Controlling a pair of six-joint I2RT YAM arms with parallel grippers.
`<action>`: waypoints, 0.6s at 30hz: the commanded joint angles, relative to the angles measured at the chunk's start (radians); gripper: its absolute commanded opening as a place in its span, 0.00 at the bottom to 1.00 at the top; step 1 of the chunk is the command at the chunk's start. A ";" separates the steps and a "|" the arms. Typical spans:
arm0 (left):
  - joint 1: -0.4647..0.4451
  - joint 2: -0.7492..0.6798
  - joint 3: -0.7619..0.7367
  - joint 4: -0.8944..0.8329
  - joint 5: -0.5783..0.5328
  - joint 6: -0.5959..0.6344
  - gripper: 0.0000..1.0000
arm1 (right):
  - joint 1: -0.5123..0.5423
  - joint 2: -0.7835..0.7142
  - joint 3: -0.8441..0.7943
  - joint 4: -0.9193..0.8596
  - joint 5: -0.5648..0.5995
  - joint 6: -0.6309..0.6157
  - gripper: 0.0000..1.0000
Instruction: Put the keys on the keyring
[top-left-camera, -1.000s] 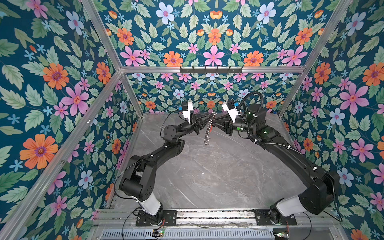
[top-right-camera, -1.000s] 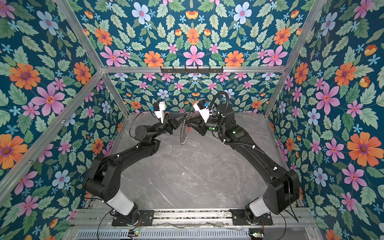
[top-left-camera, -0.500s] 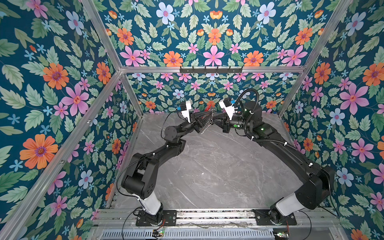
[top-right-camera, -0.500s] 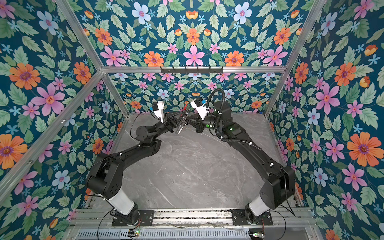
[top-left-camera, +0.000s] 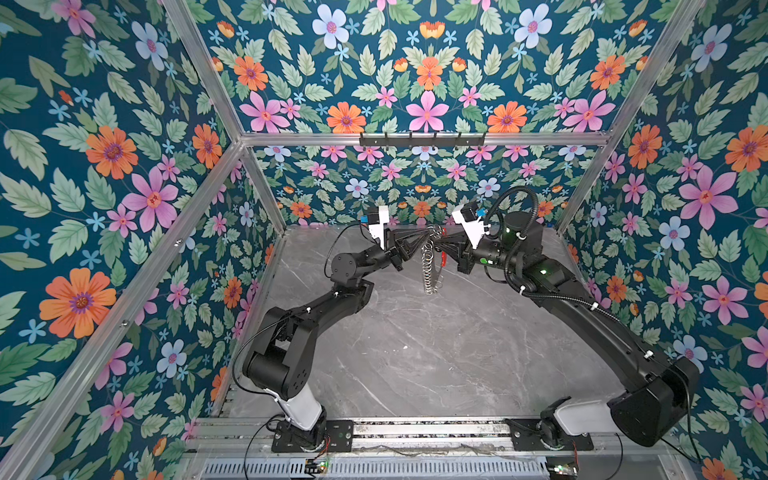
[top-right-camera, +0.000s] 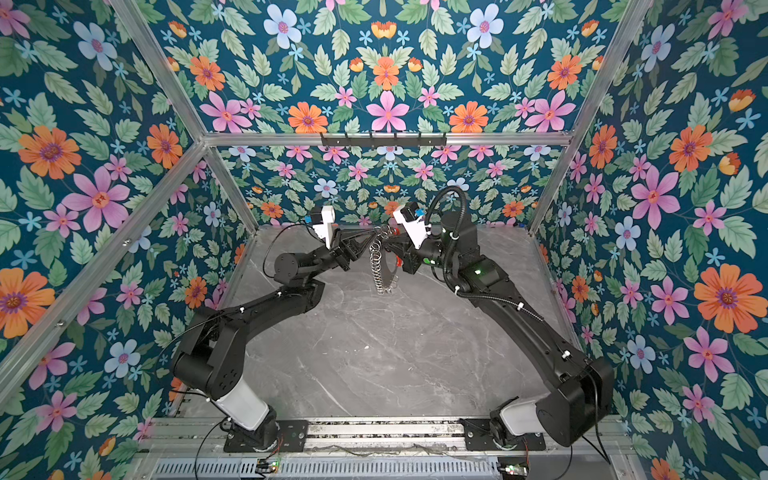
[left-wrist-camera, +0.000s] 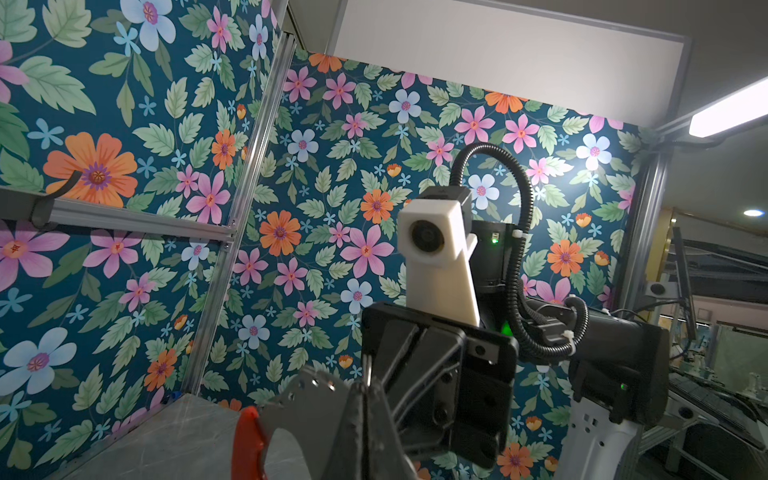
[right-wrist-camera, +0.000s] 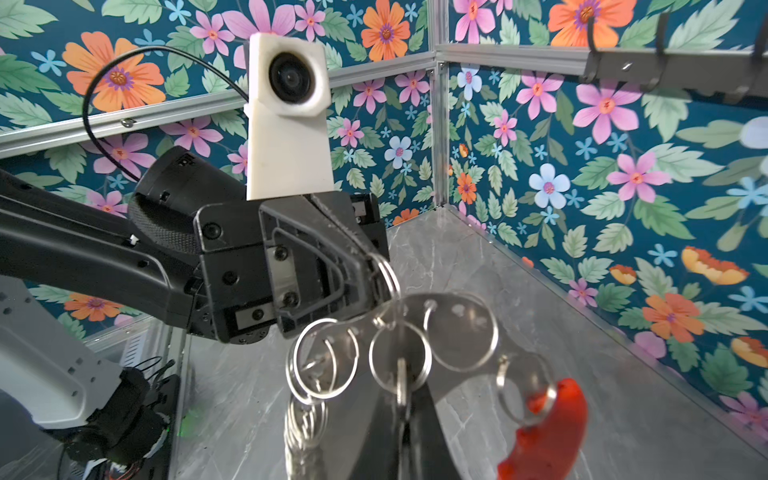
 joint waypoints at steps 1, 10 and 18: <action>0.003 -0.006 0.000 0.026 0.005 0.015 0.00 | -0.005 -0.022 -0.004 -0.025 0.040 -0.046 0.00; 0.003 -0.005 0.005 0.019 0.010 0.014 0.00 | -0.010 -0.026 0.027 -0.052 0.046 -0.069 0.00; 0.002 -0.003 0.005 0.016 0.010 0.017 0.00 | -0.009 -0.014 0.009 -0.045 0.037 -0.062 0.00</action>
